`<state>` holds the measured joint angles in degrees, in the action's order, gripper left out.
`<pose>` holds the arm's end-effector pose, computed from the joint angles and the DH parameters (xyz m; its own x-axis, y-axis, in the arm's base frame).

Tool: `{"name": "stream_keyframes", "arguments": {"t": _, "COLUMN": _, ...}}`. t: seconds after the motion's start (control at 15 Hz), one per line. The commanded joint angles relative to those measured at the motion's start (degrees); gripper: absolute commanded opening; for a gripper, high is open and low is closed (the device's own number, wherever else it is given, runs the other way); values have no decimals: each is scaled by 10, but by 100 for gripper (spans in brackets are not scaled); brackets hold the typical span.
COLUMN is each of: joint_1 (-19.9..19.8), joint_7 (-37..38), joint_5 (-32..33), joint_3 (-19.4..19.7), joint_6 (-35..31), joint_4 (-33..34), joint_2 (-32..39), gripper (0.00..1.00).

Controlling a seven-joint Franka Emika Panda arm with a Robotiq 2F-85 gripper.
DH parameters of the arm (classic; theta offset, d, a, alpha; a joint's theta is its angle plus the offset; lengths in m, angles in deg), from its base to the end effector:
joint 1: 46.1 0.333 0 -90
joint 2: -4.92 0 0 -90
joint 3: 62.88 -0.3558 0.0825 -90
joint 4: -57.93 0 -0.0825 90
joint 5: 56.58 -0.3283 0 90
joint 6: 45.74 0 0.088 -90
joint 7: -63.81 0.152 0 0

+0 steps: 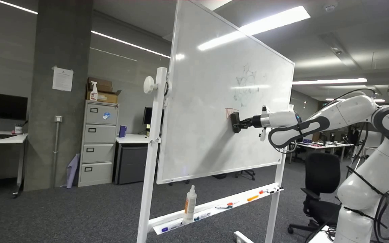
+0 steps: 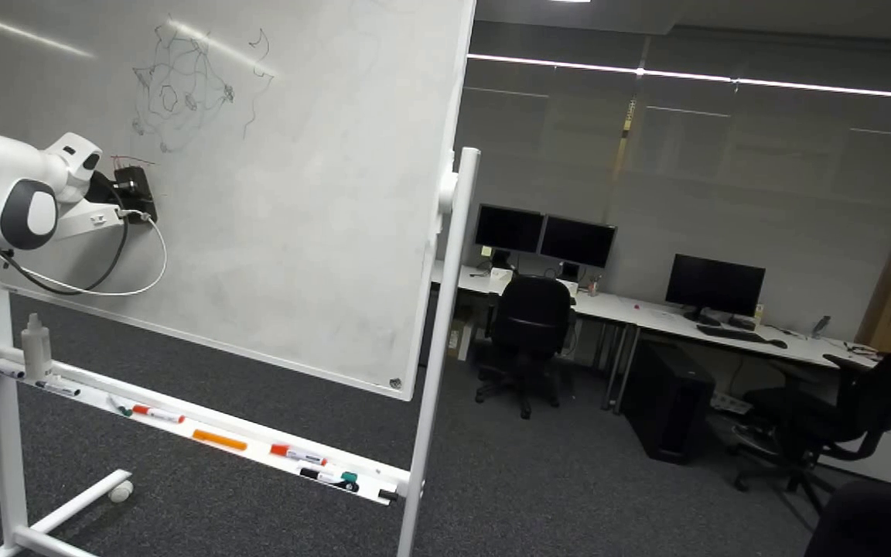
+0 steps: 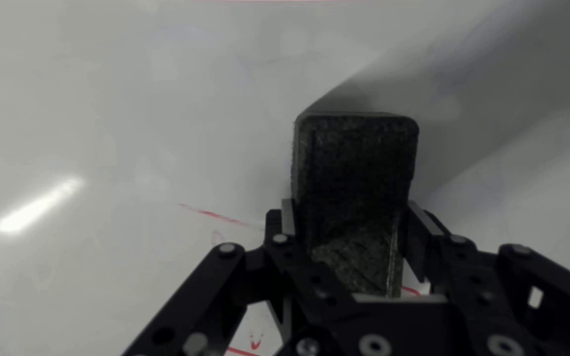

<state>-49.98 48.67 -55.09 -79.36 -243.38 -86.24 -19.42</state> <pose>0.4105 0.1221 0.6442 0.1345 0.4265 0.8944 0.2492 -0.8882 0.3861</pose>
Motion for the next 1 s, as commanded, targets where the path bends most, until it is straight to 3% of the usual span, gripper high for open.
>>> {"name": "stream_keyframes", "arguments": {"t": 0.0, "joint_1": 0, "joint_7": 0, "joint_5": 0, "joint_3": 0, "joint_6": 0, "joint_4": 0, "joint_2": 0, "gripper": 30}}
{"name": "stream_keyframes", "arguments": {"t": 0.93, "joint_1": -39, "joint_7": 2, "joint_5": -16, "joint_3": 46, "joint_6": -4, "joint_4": 20, "joint_2": -16, "gripper": 30}}
